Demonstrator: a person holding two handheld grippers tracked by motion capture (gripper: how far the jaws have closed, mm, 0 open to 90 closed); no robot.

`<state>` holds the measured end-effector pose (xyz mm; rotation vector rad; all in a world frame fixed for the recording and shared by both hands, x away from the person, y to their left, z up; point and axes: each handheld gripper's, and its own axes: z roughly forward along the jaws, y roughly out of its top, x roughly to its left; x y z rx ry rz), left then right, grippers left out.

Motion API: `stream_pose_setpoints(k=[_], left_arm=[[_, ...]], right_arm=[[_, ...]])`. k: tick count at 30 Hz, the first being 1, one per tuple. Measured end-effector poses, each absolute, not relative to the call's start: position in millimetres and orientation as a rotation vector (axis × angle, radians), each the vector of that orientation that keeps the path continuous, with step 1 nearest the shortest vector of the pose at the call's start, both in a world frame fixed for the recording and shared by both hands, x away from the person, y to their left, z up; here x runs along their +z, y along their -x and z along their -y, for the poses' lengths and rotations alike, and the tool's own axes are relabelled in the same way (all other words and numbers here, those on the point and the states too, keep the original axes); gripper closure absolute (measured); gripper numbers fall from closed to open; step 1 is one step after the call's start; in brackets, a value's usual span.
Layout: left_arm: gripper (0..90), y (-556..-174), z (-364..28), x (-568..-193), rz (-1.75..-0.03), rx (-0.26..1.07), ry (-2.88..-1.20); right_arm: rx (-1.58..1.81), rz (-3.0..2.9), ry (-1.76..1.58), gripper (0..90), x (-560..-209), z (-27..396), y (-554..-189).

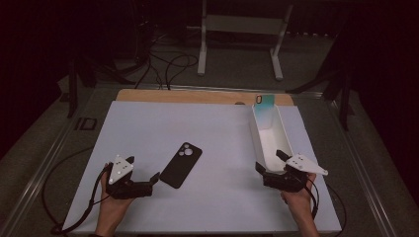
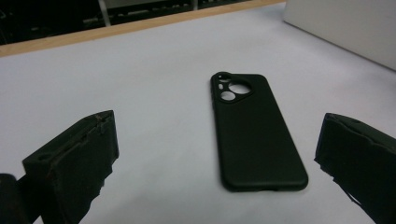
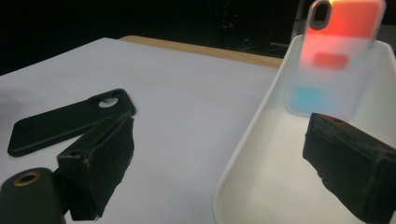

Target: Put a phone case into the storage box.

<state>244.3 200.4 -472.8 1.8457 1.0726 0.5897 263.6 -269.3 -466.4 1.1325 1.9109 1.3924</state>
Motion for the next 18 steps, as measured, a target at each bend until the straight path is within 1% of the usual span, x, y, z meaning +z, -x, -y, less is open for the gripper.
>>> stream_pose_setpoints(k=[8,18], left_arm=[[0.0,-257.8,-169.2,-469.3,-1.066,0.533,-1.892],[0.0,-279.3,-144.0,-481.4,-1.096,0.461,-1.991]], right_arm=[[1.404,-1.886,-1.138,8.7,-464.1,273.5,-261.7],[1.416,-1.868,-1.151,8.7,-462.6,278.8,-261.0]])
